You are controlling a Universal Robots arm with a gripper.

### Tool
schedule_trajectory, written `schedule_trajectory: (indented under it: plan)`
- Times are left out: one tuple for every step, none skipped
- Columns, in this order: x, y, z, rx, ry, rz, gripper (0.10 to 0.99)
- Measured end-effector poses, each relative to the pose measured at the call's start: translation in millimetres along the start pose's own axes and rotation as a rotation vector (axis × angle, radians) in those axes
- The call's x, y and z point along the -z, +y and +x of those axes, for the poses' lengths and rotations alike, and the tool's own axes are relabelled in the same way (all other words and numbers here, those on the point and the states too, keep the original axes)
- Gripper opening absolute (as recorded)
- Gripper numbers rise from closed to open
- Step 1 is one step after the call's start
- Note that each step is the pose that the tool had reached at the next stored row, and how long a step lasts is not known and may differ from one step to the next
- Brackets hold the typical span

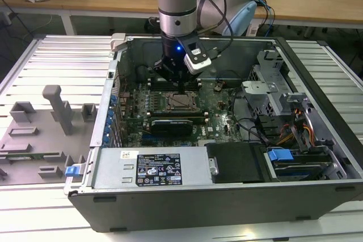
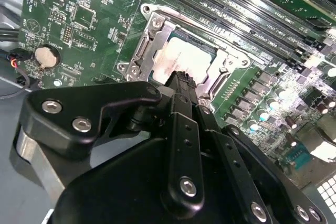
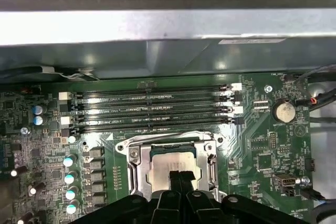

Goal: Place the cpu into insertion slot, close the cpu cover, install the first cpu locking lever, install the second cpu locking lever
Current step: 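Install the first cpu locking lever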

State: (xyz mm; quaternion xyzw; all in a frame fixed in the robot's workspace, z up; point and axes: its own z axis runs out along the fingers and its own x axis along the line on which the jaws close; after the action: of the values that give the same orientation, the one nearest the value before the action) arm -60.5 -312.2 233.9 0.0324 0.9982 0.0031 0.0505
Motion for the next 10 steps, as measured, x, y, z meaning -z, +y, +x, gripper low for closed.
schedule_trajectory:
  plan:
    - [-0.1, -0.1, -0.7, 0.000, 0.0122, 0.001, 0.106]
    - [-0.4, 0.0, -1.8, 0.000, 0.0262, 0.002, 0.106]
    - [-0.8, 0.1, -3.5, 0.000, 0.0484, 0.004, 0.106]
    - [-1.1, -2.6, -5.1, 0.000, 0.0585, 0.005, 0.106]
    - [-1.1, -6.4, -5.4, 0.000, 0.0585, 0.004, 0.106]
    - [-1.1, -6.9, -5.4, 0.000, 0.0584, 0.005, 0.106]
    - [-0.1, -7.1, -5.5, 0.000, 0.0586, 0.005, 0.106]
    - [1.6, -7.0, -5.7, 0.000, 0.0585, 0.005, 0.106]
    - [2.7, -7.0, -5.8, 0.000, 0.0585, 0.005, 0.106]
    - [3.2, -7.0, -5.9, 0.000, 0.0585, 0.005, 0.106]
